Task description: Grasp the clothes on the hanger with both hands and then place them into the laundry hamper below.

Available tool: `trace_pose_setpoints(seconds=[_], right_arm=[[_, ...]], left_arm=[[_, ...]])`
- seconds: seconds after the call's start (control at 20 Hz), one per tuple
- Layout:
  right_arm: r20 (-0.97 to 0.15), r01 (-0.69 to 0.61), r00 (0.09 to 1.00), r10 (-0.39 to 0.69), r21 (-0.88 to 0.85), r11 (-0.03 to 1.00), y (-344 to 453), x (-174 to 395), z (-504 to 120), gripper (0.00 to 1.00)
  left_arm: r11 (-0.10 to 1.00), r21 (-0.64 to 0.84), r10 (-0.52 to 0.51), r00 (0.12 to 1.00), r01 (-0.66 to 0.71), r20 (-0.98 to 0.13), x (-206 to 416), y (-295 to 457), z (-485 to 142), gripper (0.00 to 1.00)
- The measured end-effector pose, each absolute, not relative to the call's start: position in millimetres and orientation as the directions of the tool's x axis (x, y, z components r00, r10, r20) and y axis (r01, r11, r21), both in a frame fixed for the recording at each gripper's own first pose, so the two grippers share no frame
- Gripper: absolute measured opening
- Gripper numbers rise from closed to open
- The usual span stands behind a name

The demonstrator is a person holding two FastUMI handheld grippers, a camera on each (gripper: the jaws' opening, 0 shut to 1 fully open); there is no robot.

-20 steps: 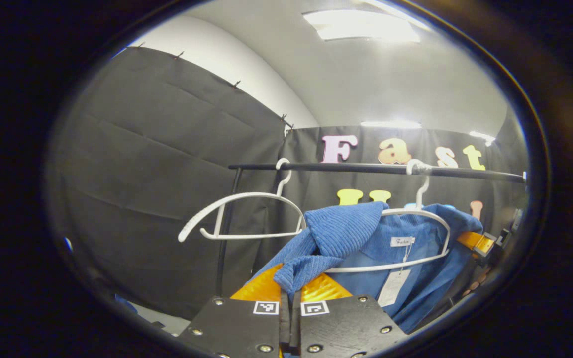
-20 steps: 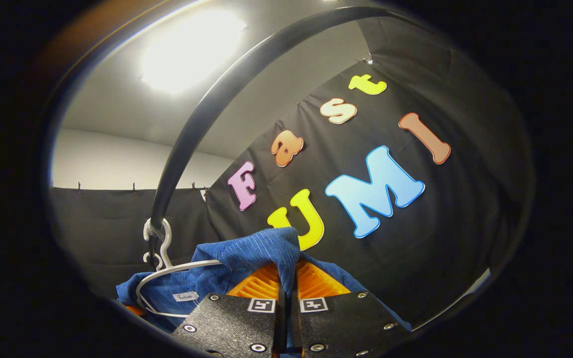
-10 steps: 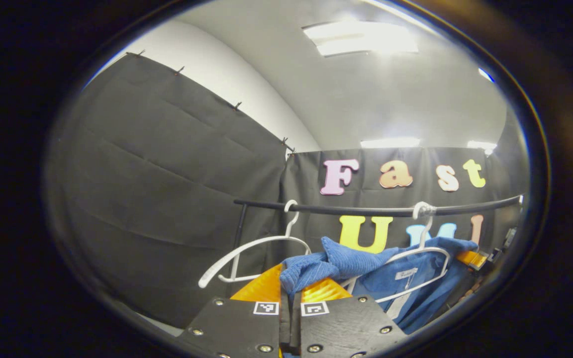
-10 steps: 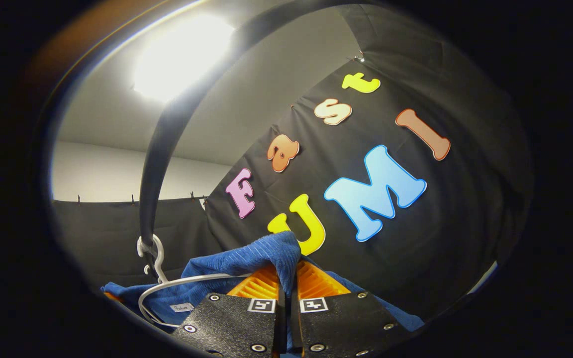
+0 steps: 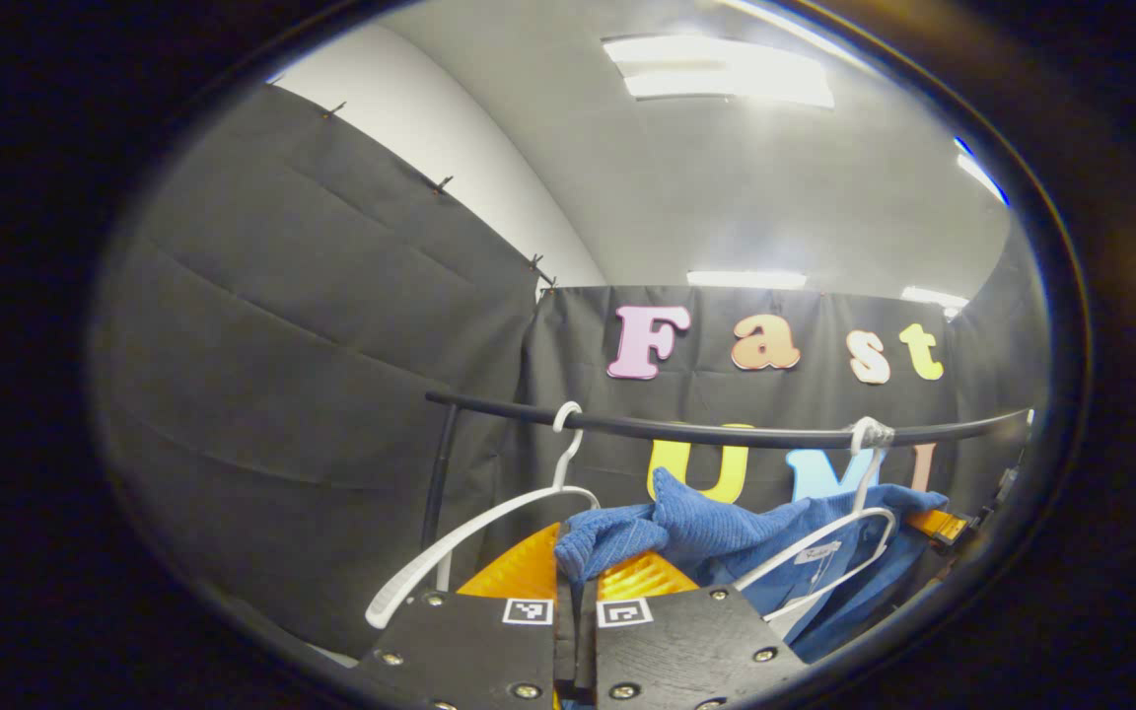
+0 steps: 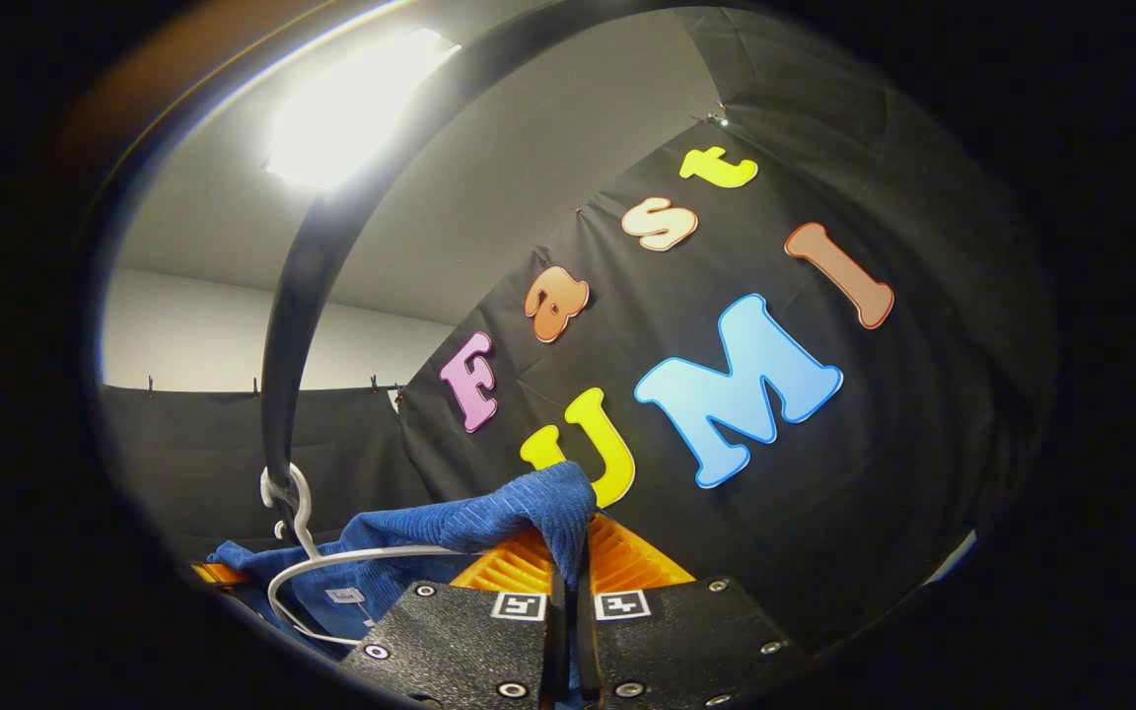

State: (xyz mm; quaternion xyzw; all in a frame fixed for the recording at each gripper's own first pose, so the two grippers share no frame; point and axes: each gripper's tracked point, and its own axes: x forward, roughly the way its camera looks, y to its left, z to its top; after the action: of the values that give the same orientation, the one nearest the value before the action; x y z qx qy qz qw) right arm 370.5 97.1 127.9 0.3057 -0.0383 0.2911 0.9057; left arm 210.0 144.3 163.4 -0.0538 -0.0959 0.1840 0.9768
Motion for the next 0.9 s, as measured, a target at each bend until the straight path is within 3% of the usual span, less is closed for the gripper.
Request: trace_pose_setpoints(seconds=[0.05,0.1,0.25,0.55,0.9], right_arm=[[0.247,-0.549,0.829,0.501,0.529,0.647,95,372,128,0.04],[0.246,-0.544,0.833,0.496,0.526,0.654,94,375,130,0.04],[0.238,-0.520,0.850,0.470,0.518,0.679,91,385,130,0.04],[0.173,-0.422,0.904,0.392,0.519,0.744,61,415,108,0.04],[0.125,-0.378,0.923,0.363,0.459,0.804,48,412,77,0.04]], left_arm=[[0.935,-0.119,0.352,0.920,-0.335,0.172,217,147,165,0.01],[0.941,-0.098,0.338,0.925,-0.325,0.174,225,149,166,0.06],[0.955,-0.042,0.297,0.942,-0.294,0.157,249,150,157,0.01],[0.977,-0.094,0.199,0.976,-0.190,0.093,305,132,119,0.01],[0.973,-0.190,0.155,0.983,-0.134,0.102,310,125,100,0.01]])
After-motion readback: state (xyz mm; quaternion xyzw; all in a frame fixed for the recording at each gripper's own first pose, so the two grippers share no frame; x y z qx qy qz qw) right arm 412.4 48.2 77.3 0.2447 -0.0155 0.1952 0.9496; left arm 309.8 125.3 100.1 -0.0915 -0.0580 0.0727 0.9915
